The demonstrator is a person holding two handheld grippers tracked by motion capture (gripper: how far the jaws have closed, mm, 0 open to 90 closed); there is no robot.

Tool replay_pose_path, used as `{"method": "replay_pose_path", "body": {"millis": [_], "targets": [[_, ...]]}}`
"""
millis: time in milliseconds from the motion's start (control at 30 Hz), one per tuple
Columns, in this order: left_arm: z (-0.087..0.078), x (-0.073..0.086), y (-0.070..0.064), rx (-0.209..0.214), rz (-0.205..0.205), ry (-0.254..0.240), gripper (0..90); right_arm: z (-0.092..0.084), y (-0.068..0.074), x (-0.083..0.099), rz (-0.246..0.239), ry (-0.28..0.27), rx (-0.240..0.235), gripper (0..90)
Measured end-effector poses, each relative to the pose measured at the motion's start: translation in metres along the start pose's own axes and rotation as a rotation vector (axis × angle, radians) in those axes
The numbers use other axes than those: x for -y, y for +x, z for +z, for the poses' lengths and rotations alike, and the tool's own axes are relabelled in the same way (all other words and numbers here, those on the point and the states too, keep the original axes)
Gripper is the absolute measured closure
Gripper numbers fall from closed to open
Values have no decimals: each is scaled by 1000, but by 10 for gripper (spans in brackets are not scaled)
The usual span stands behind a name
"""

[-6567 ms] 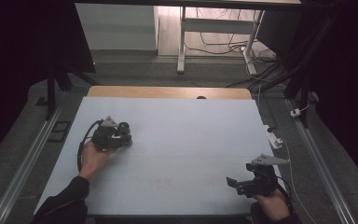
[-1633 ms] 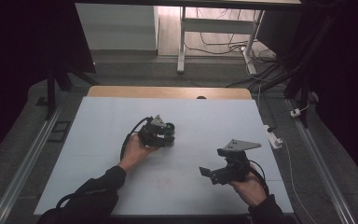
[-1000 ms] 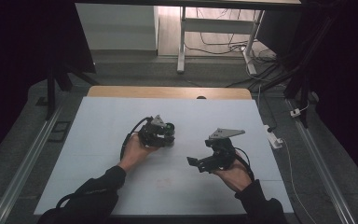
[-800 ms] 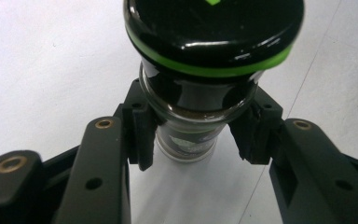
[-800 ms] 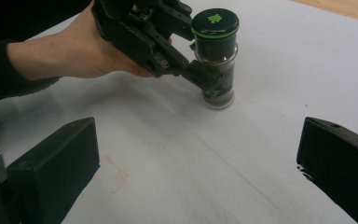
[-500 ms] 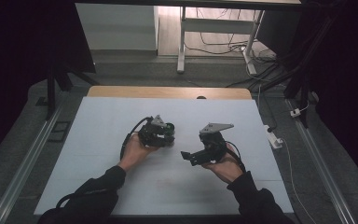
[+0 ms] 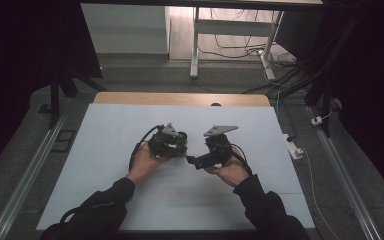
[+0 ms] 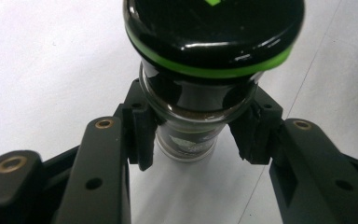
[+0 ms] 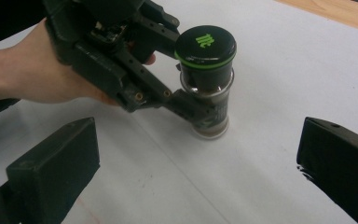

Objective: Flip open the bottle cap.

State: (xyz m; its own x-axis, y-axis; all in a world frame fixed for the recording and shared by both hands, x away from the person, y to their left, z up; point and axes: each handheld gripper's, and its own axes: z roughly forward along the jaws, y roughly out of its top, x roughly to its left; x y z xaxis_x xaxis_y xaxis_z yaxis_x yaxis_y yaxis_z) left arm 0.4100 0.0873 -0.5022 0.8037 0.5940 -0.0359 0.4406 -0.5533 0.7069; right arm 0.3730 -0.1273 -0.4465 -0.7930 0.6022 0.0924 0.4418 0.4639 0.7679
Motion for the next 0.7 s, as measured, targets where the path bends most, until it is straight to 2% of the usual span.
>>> {"method": "replay_pose_path", "body": {"millis": [233,333,433,700], "targets": [[0,0,0,0,-1,1,537,15,-3,-5,-3,13,9,0],[0,0,0,0,-1,1,537,16,-4,-6,-19,13,17,75],[0,0,0,0,-1,1,537,16,-5,-6,-32,13,18,178],[0,0,0,-1,-1,0,537,16,-5,-11,-68,9,-2,578]]}}
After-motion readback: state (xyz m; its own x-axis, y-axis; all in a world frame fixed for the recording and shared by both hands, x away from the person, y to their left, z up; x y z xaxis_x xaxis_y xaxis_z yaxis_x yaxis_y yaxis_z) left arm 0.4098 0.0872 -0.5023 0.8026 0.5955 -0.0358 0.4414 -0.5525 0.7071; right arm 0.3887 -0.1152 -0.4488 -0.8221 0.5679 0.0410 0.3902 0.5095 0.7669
